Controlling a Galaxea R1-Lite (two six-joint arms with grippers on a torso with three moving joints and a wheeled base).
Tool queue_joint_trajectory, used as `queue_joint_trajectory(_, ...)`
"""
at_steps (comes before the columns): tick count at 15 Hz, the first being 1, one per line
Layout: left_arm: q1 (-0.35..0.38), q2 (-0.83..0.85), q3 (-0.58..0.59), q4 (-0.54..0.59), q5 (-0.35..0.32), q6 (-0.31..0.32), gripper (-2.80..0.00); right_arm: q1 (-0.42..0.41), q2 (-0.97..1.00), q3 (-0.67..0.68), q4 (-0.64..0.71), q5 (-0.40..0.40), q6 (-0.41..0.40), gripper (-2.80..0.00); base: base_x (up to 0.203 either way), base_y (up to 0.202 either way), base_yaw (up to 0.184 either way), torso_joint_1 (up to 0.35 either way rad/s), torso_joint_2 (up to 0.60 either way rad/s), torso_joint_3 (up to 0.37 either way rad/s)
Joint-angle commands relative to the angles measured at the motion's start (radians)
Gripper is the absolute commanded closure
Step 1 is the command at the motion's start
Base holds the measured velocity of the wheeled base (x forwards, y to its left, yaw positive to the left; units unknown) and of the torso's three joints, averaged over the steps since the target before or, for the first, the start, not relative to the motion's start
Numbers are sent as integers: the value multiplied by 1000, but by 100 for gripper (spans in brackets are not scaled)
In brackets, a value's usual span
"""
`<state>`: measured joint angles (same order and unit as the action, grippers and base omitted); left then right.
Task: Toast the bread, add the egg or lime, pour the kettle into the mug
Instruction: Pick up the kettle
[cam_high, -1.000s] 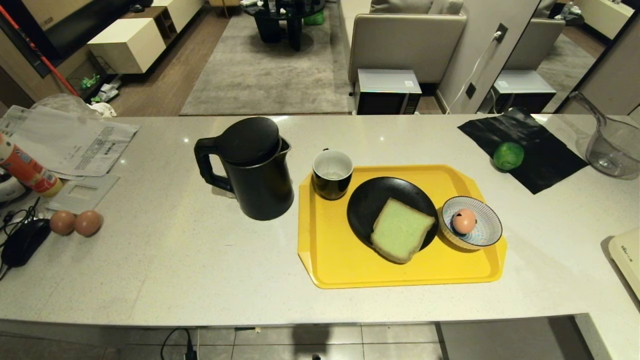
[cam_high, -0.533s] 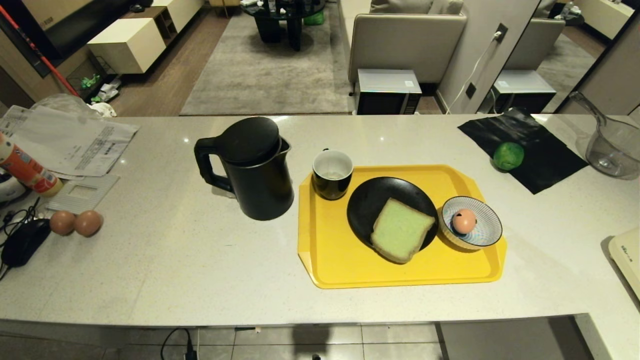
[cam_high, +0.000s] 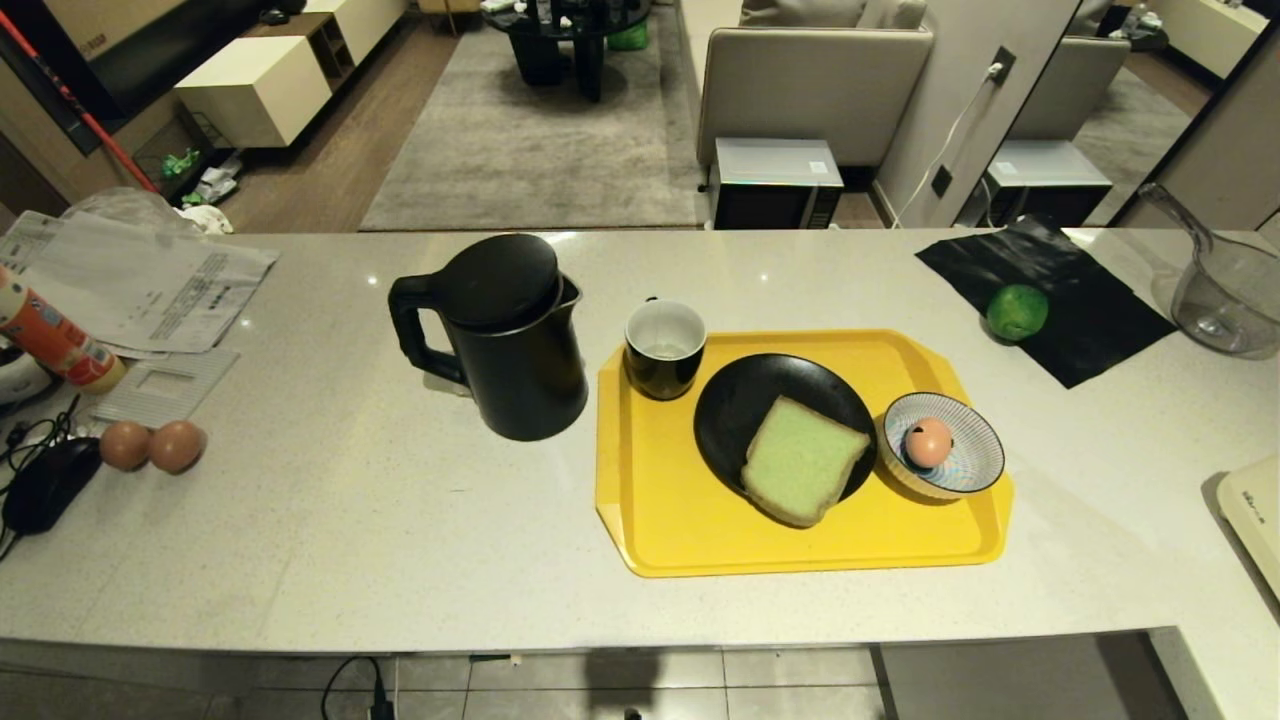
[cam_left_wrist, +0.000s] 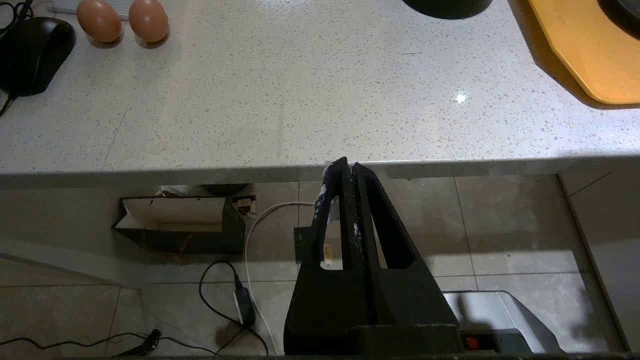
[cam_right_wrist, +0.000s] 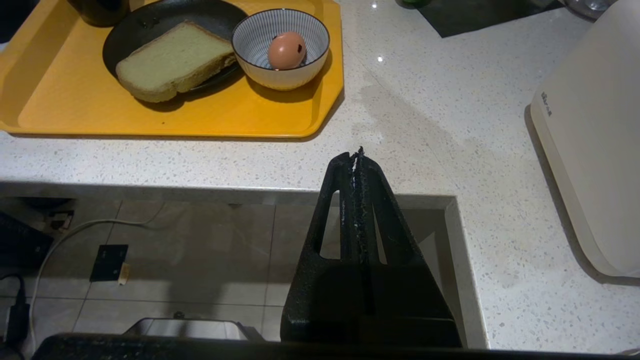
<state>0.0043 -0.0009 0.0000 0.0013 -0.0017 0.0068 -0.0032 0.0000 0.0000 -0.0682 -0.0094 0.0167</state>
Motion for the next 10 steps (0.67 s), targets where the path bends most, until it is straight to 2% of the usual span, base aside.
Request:
queue_joint_trajectory(1, 0, -1, 0, 0, 0, 2, 0, 0, 2, 26, -1, 0, 2, 0, 0, 0, 0, 0, 0, 0)
queue_joint_trajectory(10, 0, -1, 0, -1, 0, 6, 0, 0, 2, 26, -1, -1, -3, 0, 0, 0, 0, 0, 0, 0)
